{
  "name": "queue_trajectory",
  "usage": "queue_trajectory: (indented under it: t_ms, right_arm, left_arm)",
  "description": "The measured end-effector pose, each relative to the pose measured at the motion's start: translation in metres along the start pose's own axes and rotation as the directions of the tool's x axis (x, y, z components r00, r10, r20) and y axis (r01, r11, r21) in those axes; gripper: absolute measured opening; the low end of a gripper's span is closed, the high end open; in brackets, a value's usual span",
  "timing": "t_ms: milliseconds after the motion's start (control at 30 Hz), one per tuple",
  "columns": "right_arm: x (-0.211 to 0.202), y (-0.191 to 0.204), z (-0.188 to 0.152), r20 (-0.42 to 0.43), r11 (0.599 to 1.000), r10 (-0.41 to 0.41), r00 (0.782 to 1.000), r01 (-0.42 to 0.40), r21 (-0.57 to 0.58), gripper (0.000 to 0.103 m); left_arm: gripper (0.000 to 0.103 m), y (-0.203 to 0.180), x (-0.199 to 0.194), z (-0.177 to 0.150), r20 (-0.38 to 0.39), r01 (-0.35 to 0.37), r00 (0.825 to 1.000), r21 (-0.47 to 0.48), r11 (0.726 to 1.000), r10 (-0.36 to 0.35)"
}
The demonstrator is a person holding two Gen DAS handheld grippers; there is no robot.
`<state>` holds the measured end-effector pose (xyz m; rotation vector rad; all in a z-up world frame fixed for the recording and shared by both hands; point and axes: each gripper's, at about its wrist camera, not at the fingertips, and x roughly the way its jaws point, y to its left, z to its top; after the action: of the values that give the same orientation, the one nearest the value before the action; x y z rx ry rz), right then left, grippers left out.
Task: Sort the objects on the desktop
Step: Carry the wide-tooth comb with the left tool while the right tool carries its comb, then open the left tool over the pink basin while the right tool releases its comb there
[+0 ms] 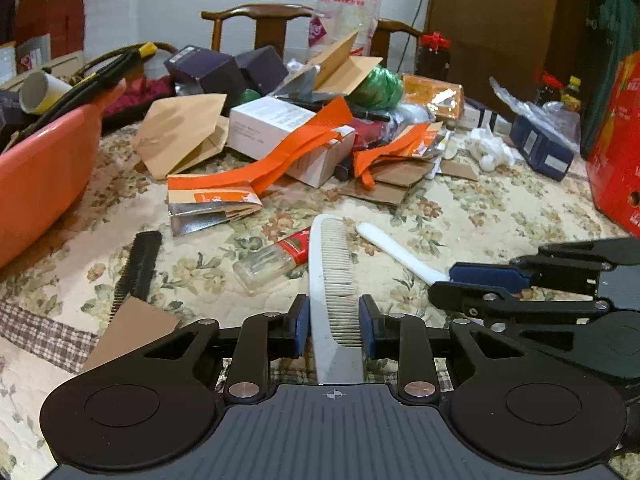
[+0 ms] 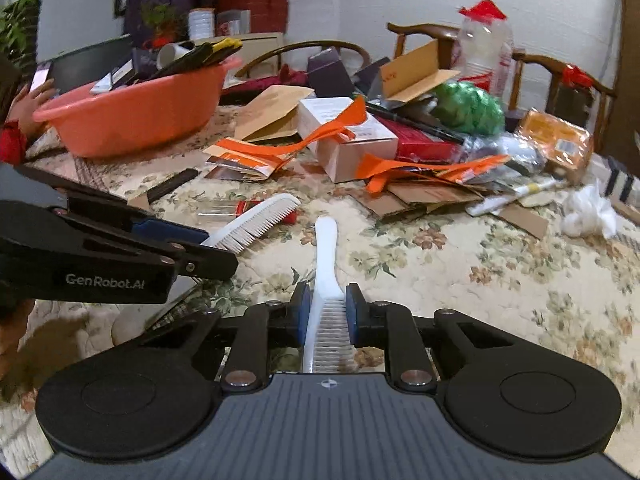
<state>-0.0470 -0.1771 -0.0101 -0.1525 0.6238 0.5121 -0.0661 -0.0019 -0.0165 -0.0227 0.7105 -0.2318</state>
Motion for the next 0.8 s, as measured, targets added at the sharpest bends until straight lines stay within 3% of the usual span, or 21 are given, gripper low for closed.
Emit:
queue_trajectory:
  t_ms: [267,433,800]
  right_arm:
    - [-0.024,-0.025,0.003,0.022,0.982,0.078,0.997,-0.081,0.173,0.021]
    - [-0.020,-0.035,0.003,0.016,0.947,0.158,0.987,-0.156,0.282,0.021]
    - [-0.004,-0.024,0.008,0.032,0.892,0.277,0.960,-0.269,0.363,0.021]
  left_arm:
    - [0.025,0.001,-0.012,0.006,0.045,0.019,0.999,-0.004,1.000,-0.019]
    - [0.025,0.004,-0.013,0.011,0.057,0.039,0.998,-0.024,0.999,-0.037]
    - [0.025,0.006,-0.015,0.012,0.067,0.095,0.994,-0.060,0.994,-0.091]
